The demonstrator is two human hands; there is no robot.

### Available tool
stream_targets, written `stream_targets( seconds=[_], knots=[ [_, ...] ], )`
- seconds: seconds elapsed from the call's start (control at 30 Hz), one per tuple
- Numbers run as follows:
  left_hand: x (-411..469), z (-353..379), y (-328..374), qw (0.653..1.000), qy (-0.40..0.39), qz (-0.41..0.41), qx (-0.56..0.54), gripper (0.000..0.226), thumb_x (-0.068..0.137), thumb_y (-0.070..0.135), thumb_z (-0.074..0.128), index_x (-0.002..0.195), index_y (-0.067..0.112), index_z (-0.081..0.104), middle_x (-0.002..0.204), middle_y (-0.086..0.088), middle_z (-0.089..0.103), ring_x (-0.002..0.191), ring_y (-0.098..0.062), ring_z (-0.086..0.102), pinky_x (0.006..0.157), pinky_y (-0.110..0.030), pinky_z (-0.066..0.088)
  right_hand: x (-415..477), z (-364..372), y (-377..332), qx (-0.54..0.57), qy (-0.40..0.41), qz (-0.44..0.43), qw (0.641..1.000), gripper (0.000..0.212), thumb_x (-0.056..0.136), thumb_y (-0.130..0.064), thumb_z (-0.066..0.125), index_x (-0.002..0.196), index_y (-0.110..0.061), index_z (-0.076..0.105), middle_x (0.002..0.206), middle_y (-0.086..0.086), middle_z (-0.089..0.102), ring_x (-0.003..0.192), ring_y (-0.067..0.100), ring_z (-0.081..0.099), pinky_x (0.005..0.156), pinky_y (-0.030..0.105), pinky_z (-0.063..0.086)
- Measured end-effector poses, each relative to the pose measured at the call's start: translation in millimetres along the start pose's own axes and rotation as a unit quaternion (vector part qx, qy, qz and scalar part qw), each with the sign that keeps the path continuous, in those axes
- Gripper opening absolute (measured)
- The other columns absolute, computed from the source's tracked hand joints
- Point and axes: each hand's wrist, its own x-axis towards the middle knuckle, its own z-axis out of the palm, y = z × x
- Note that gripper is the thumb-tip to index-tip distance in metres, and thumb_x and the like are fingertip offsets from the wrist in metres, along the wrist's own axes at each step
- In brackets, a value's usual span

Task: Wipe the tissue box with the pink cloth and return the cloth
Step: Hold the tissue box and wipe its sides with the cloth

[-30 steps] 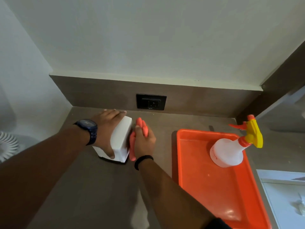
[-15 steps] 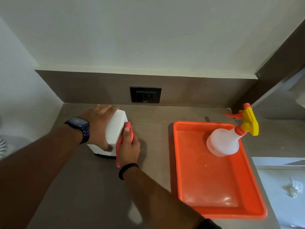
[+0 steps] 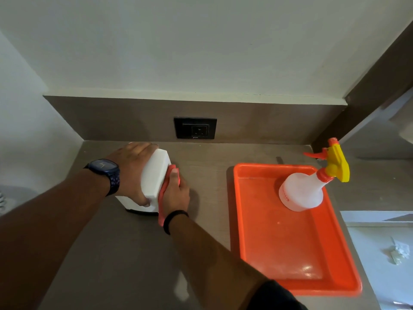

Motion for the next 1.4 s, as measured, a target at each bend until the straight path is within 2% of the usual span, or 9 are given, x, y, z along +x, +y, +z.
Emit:
stream_targets(
  seconds=[0.1, 0.23, 0.37, 0.6, 0.77, 0.9, 1.13, 1.23, 1.4],
  knots=[
    [-0.1, 0.1, 0.0, 1.0, 0.002, 0.006, -0.008, 0.138, 0.016, 0.077, 0.07, 0.135, 0.027, 0.021, 0.137, -0.002, 0.044, 0.123, -0.028, 0.042, 0.097, -0.046, 0.044, -9.1, 0.2, 14.1, 0.024, 0.002, 0.017, 1.0, 0.048, 0.08, -0.07, 0.051, 0.105, -0.032, 0.068, 0.11, -0.003, 0.071, 0.102, 0.018, 0.066, 0.095, 0.044, 0.056],
    [1.0, 0.2, -1.5, 1.0, 0.004, 0.007, -0.019, 0.135, 0.015, 0.078, 0.071, 0.132, 0.028, 0.025, 0.132, 0.0, 0.046, 0.118, -0.025, 0.045, 0.095, -0.047, 0.046, -11.3, 7.2, 1.5, 0.035, -0.007, -0.066, 0.997, 0.025, 0.089, -0.053, 0.057, 0.104, -0.038, 0.07, 0.11, -0.007, 0.072, 0.105, 0.014, 0.066, 0.094, 0.045, 0.057],
    [-0.8, 4.4, -5.9, 1.0, 0.006, 0.008, -0.017, 0.134, 0.013, 0.081, 0.068, 0.13, 0.03, 0.028, 0.13, 0.001, 0.048, 0.115, -0.024, 0.047, 0.094, -0.045, 0.046, 3.3, 8.4, -24.1, -0.037, -0.043, -0.128, 0.99, 0.042, 0.093, -0.049, 0.053, 0.126, -0.026, 0.064, 0.12, -0.001, 0.069, 0.114, 0.018, 0.062, 0.103, 0.047, 0.05],
    [1.0, 3.8, -3.8, 1.0, 0.005, -0.002, -0.01, 0.139, 0.012, 0.079, 0.067, 0.133, 0.028, 0.022, 0.136, 0.0, 0.044, 0.121, -0.026, 0.041, 0.098, -0.044, 0.043, 2.0, 2.9, -11.0, -0.029, -0.01, -0.075, 0.997, 0.05, 0.093, -0.058, 0.047, 0.124, -0.025, 0.065, 0.124, 0.002, 0.07, 0.118, 0.021, 0.061, 0.105, 0.047, 0.048],
    [0.7, -1.2, -1.8, 1.0, -0.021, 0.003, -0.018, 0.14, 0.02, 0.08, 0.069, 0.138, 0.027, 0.016, 0.143, 0.001, 0.035, 0.128, -0.025, 0.034, 0.105, -0.045, 0.037, -12.8, 1.3, 12.5, -0.013, 0.007, -0.092, 0.996, 0.036, 0.094, -0.051, 0.051, 0.112, -0.026, 0.069, 0.109, -0.003, 0.072, 0.103, 0.013, 0.066, 0.095, 0.047, 0.055],
    [0.1, -2.4, -1.8, 1.0, -0.02, 0.0, -0.013, 0.137, 0.018, 0.079, 0.066, 0.135, 0.027, 0.019, 0.14, 0.0, 0.039, 0.125, -0.024, 0.038, 0.103, -0.046, 0.039, -1.7, 7.2, -7.3, -0.047, -0.004, -0.171, 0.984, 0.039, 0.087, -0.056, 0.049, 0.088, -0.023, 0.069, 0.089, 0.008, 0.072, 0.09, 0.025, 0.068, 0.084, 0.053, 0.057],
    [0.4, -3.1, -2.7, 0.999, -0.027, -0.007, -0.017, 0.138, 0.017, 0.078, 0.066, 0.135, 0.029, 0.014, 0.144, -0.001, 0.036, 0.128, -0.024, 0.036, 0.105, -0.043, 0.037, 15.2, 11.6, -23.5, -0.067, 0.03, -0.039, 0.997, 0.058, 0.075, -0.071, 0.049, 0.1, -0.026, 0.075, 0.1, 0.005, 0.075, 0.102, 0.029, 0.066, 0.098, 0.05, 0.051],
    [0.1, -2.6, -2.7, 1.0, -0.015, -0.003, -0.013, 0.137, 0.016, 0.079, 0.066, 0.134, 0.028, 0.017, 0.141, 0.0, 0.039, 0.125, -0.023, 0.038, 0.103, -0.04, 0.038, 2.8, 7.3, -13.5, -0.047, 0.031, 0.003, 0.998, 0.051, 0.073, -0.071, 0.048, 0.084, -0.029, 0.074, 0.089, 0.001, 0.075, 0.093, 0.027, 0.068, 0.094, 0.049, 0.054],
    [-0.2, -3.5, -2.4, 1.0, -0.006, 0.009, -0.024, 0.131, 0.017, 0.077, 0.066, 0.13, 0.028, 0.024, 0.132, 0.002, 0.045, 0.116, -0.021, 0.044, 0.099, -0.039, 0.039, -6.2, 9.1, -13.2, -0.067, 0.022, -0.083, 0.994, 0.053, 0.075, -0.066, 0.049, 0.07, -0.015, 0.063, 0.074, 0.008, 0.069, 0.08, 0.026, 0.069, 0.082, 0.053, 0.058]
  ],
)
